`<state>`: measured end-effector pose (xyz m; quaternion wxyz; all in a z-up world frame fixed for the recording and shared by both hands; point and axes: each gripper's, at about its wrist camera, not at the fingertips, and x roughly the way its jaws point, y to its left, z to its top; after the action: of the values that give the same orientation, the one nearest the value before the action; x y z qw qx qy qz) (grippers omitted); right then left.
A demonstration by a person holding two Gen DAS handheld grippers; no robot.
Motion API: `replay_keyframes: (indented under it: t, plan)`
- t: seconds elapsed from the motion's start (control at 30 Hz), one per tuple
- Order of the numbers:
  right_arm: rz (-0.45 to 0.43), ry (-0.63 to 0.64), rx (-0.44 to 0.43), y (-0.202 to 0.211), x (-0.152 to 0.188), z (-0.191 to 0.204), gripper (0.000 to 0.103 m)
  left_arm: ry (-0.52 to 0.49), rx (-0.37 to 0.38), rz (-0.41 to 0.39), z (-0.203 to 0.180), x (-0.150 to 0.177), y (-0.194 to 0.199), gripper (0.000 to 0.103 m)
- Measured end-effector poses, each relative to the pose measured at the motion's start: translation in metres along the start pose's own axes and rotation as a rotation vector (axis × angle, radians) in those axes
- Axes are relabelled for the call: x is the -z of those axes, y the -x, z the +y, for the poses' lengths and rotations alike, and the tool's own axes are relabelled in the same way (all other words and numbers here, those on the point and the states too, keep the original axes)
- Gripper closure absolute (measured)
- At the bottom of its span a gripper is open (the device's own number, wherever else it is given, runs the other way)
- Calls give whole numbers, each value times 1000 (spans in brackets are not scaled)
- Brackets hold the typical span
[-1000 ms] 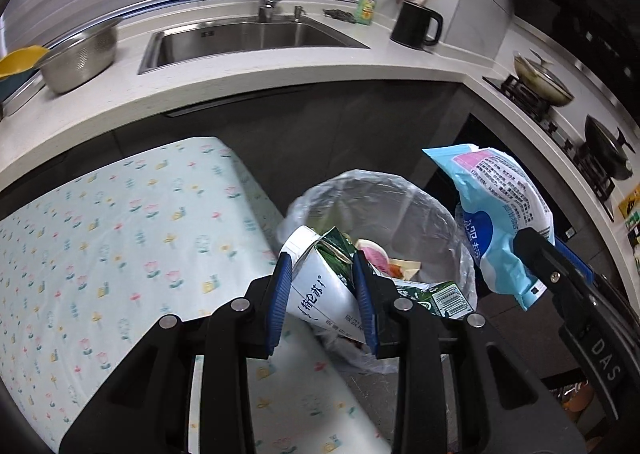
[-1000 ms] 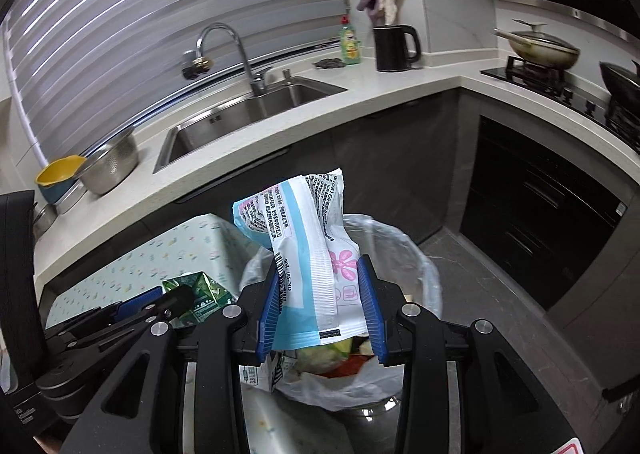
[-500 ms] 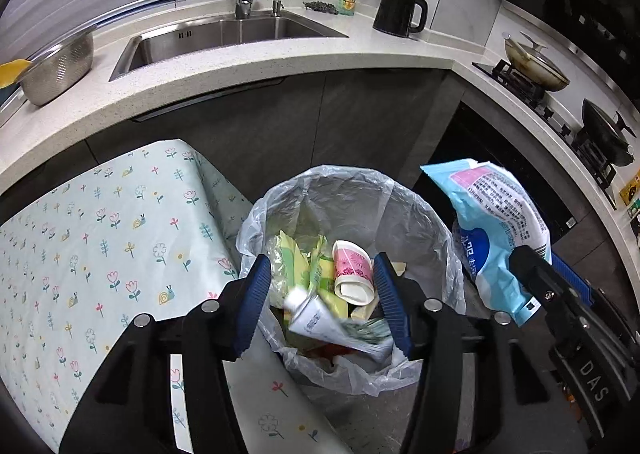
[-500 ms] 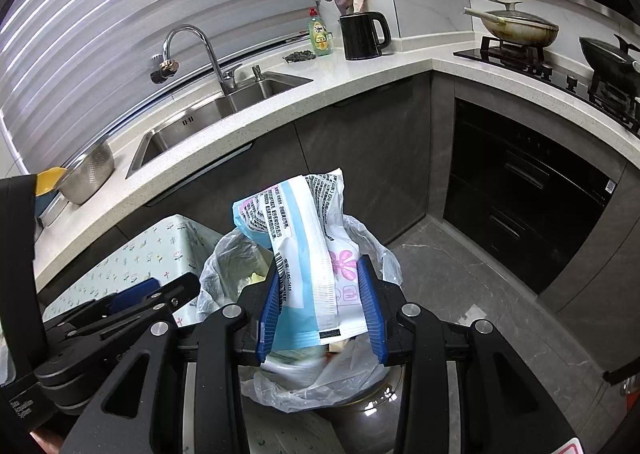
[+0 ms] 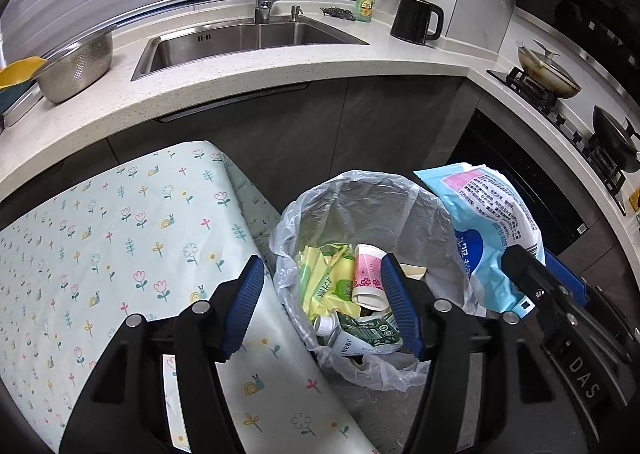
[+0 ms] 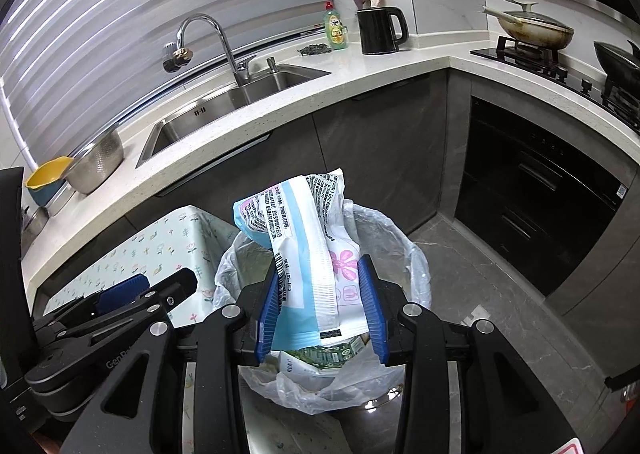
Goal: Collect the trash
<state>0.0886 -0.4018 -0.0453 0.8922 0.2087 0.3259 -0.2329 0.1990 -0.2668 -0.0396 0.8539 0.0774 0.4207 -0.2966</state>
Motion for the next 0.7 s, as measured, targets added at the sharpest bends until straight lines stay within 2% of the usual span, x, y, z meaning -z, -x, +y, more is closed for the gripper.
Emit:
replay_keyframes:
  t: [0.17, 0.3, 0.53, 0.6, 0.7]
  plan:
    - [-1, -15, -1, -8, -2, 5, 58, 16, -9, 4, 12, 0, 0, 45]
    - [1, -4, 4, -12, -2, 10, 44, 34, -17, 8, 24, 1, 1, 45]
    - [3, 19, -3, -7, -1, 22, 43, 42, -32, 3, 34, 6, 8, 44]
    - [1, 33, 0, -2, -1, 26, 43, 40, -39, -2, 36, 8, 12, 34]
    - [-5, 56, 5, 7, -1, 31, 39, 33, -55, -26, 36, 10, 23, 32]
